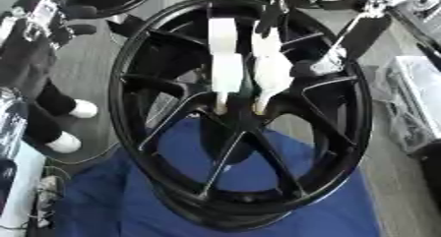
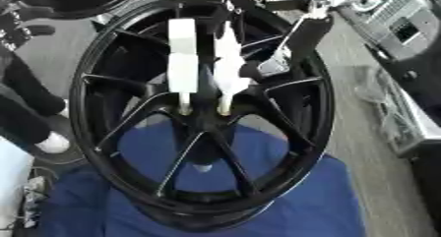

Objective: Pull the pin out of the wheel hub.

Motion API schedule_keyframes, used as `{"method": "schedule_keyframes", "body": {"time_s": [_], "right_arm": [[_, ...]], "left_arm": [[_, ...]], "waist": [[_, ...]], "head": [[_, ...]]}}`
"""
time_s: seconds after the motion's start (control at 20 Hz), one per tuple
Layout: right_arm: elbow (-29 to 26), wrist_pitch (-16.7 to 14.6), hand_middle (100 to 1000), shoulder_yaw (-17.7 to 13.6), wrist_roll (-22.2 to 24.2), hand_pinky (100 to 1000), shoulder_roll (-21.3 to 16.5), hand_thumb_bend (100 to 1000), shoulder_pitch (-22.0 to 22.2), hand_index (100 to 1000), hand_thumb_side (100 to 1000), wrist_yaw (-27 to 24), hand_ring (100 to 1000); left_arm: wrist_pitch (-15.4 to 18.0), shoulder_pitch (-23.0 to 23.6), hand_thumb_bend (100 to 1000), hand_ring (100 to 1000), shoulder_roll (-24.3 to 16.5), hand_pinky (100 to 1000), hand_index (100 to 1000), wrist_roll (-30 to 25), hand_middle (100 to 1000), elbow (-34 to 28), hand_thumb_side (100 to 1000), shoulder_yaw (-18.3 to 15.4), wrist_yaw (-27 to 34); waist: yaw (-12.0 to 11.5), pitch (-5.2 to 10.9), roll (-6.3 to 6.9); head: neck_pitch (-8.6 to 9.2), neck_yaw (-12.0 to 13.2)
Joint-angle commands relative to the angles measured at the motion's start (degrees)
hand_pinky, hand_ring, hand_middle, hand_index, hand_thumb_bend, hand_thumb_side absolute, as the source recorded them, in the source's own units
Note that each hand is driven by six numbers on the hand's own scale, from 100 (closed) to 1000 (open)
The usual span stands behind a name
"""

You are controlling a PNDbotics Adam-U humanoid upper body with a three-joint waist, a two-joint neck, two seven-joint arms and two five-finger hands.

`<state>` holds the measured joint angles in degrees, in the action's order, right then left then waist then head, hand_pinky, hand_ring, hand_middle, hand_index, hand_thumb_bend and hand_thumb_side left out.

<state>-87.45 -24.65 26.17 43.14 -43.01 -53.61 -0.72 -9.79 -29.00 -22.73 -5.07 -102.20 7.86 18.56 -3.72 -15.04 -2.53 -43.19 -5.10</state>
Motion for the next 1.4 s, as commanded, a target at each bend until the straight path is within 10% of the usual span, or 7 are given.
{"method": "schedule_keyframes", "body": {"time_s": [0.05,1.25,1.4], "right_arm": [[-0.14,-8.47,673,-1.33,8.83,756,-0.96,345,-0.65,811,346,0.00,565],[-0.34,-9.62,660,-4.18,7.67,446,-1.44,375,-0.38,810,302,-0.07,346],[-0.03,-9.79,663,-3.98,8.17,297,-1.42,357,-0.31,813,311,-0.24,339]], "left_arm": [[0.06,-0.96,100,803,-1.26,778,805,-0.20,838,-0.56,606,-0.20,-0.14],[-0.22,-0.89,100,805,-1.29,774,804,-0.68,841,-0.49,608,0.09,0.06],[-0.26,-0.92,100,806,-1.30,774,804,-0.72,842,-0.48,608,0.10,0.09]], "waist": [[-0.09,1.04,0.17],[-0.07,0.99,0.14],[-0.02,0.99,0.14]], "head": [[-0.08,0.16],[0.12,0.20],[0.10,0.23]]}}
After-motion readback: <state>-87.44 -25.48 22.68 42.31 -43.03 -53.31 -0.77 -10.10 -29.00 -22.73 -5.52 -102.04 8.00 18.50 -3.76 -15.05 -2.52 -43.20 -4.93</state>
